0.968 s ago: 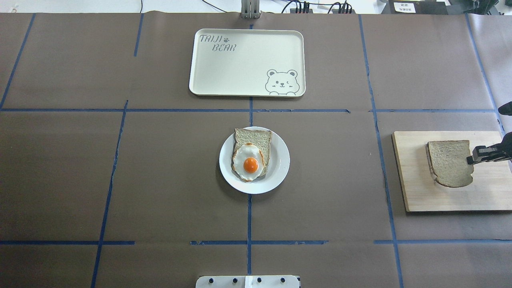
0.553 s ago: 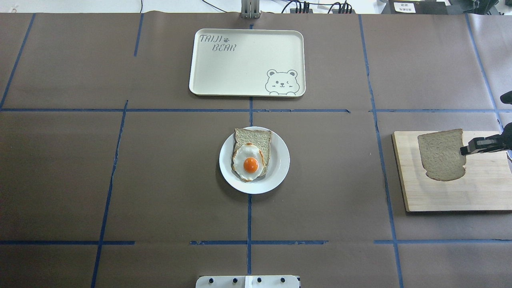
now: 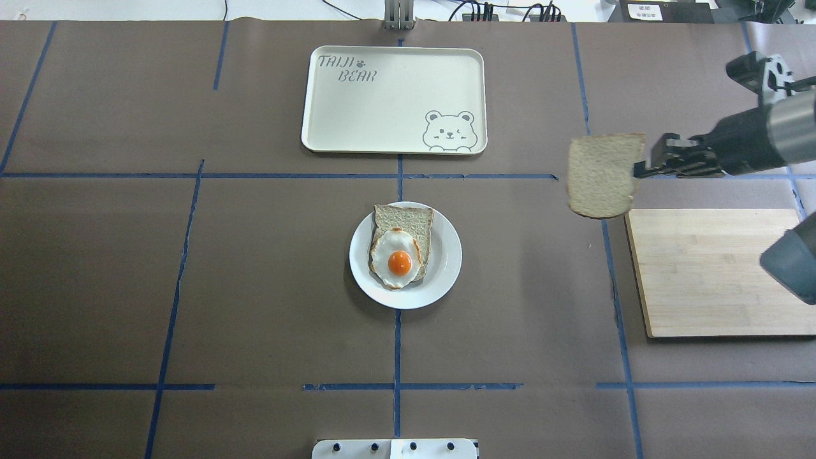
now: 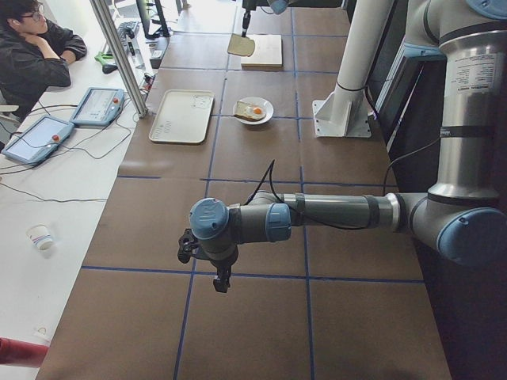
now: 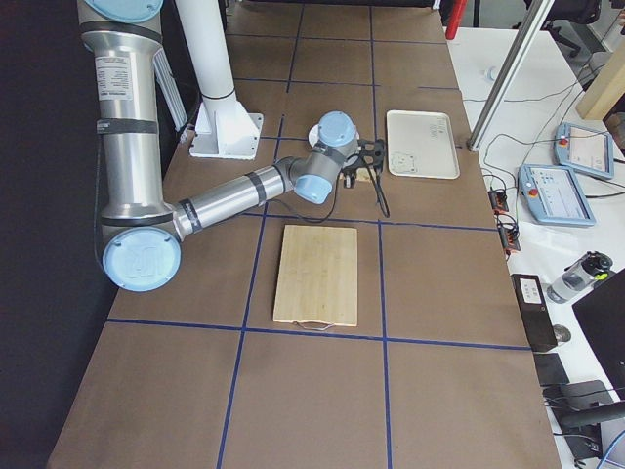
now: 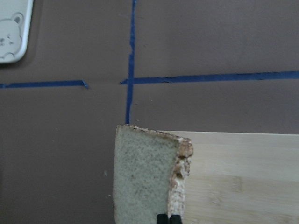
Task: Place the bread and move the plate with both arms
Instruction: 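Carry the bread with the right gripper over the white plate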
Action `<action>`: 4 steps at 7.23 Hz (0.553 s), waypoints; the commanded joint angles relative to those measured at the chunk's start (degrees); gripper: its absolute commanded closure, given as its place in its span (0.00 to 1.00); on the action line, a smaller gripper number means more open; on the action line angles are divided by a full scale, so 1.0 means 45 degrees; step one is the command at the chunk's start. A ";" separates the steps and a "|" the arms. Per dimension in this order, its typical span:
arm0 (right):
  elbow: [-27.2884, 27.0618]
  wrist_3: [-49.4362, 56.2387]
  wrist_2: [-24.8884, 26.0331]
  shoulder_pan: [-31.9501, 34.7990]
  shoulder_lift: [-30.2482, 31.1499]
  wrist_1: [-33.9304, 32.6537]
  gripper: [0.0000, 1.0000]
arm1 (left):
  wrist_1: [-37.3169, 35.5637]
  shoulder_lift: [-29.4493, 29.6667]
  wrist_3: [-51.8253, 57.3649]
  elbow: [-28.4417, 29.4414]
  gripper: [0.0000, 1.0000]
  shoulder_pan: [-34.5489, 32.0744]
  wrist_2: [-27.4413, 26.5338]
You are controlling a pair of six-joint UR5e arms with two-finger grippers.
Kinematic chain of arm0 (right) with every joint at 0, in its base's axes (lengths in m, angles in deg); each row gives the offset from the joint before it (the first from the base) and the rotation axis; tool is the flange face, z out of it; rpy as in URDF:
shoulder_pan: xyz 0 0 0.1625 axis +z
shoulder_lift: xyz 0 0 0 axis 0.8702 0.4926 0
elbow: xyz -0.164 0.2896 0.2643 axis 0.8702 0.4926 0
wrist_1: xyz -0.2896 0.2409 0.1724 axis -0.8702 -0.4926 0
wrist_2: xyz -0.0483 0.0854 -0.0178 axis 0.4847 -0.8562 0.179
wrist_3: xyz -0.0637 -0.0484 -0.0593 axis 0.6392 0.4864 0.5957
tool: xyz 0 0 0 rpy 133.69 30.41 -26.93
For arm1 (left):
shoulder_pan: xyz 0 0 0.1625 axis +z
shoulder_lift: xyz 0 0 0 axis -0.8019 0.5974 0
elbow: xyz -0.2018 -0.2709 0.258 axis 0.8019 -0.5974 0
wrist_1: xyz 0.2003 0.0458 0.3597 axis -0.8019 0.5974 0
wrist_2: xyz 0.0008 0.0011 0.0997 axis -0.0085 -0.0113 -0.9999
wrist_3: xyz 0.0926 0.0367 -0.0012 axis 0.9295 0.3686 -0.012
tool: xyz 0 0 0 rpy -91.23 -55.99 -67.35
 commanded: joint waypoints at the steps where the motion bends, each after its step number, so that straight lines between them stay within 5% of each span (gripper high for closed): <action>1: 0.0575 -0.2887 0.2587 -0.2880 -0.2059 0.1848 1.00 | 0.0003 -0.0036 0.0007 0.0046 0.00 0.0000 0.0000; 2: 0.0576 -0.3326 0.5451 -0.4967 -0.2122 0.2654 1.00 | 0.0003 -0.0036 0.0007 0.0104 0.00 0.0000 0.0000; 4: 0.1312 -0.3293 0.8338 -0.7187 -0.2880 0.2701 1.00 | 0.0022 0.0003 0.0026 0.0163 0.00 0.0019 0.0000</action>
